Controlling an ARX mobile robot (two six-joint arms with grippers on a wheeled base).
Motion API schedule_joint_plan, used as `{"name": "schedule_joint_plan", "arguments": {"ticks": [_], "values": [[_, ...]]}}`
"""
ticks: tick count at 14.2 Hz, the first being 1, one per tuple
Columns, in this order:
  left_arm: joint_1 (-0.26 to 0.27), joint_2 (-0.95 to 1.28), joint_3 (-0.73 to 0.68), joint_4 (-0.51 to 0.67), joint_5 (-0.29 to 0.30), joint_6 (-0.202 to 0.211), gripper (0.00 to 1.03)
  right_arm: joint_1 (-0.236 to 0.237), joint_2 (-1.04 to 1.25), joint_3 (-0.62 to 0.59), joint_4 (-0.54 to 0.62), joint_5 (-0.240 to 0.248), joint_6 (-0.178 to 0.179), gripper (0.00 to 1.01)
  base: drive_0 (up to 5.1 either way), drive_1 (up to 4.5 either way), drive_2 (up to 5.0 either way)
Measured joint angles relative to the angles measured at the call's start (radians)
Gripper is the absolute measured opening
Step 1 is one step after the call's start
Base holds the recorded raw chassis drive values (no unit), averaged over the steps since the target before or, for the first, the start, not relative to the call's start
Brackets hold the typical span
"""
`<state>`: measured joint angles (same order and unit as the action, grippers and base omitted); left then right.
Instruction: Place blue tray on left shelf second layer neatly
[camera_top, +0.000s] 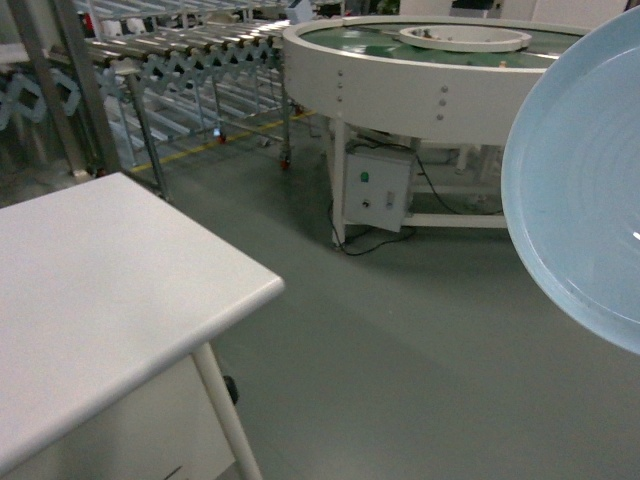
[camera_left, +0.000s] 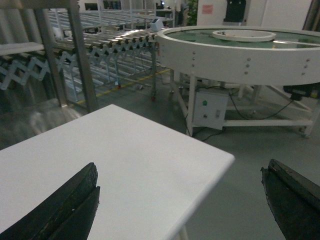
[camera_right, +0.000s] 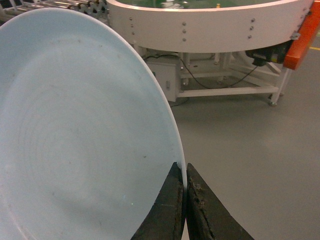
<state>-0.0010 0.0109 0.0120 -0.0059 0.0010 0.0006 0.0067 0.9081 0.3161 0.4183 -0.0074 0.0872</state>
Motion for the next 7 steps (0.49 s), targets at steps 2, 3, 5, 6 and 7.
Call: {"name": "schedule_joint_plan", "arguments": {"ticks": [2,3,5,6,7], "values": [[0.0,0.0,0.0,-0.001,-0.002,0.0,0.98,0.0,0.0,0.0,0.002,0.0,-0.002,0.02,3.1,-2.21,-5.5],[0.0,0.0,0.0,-0.001,-0.001,0.0,0.98,0.0,0.0,0.0,0.0,0.0,-0.002,0.02,3.1,-2.21,-5.5],[0.0,0.0,0.0,0.002,-0.002,0.0,0.98,0.0,0.0,0.0,0.001,0.0,-0.002,0.02,3.1,-2.21,-5.5],[0.0,0.0,0.0,0.0,-0.002,0.0,0.98,0.0,0.0,0.0,0.001,0.0,-0.002,0.02,3.0,-2.12,-5.5],[0.0,0.0,0.0,0.004,-0.001,0.0,0.98,0.0,0.0,0.0,0.0,0.0,-0.002,0.02,3.0,-2.12,-5.5]]}}
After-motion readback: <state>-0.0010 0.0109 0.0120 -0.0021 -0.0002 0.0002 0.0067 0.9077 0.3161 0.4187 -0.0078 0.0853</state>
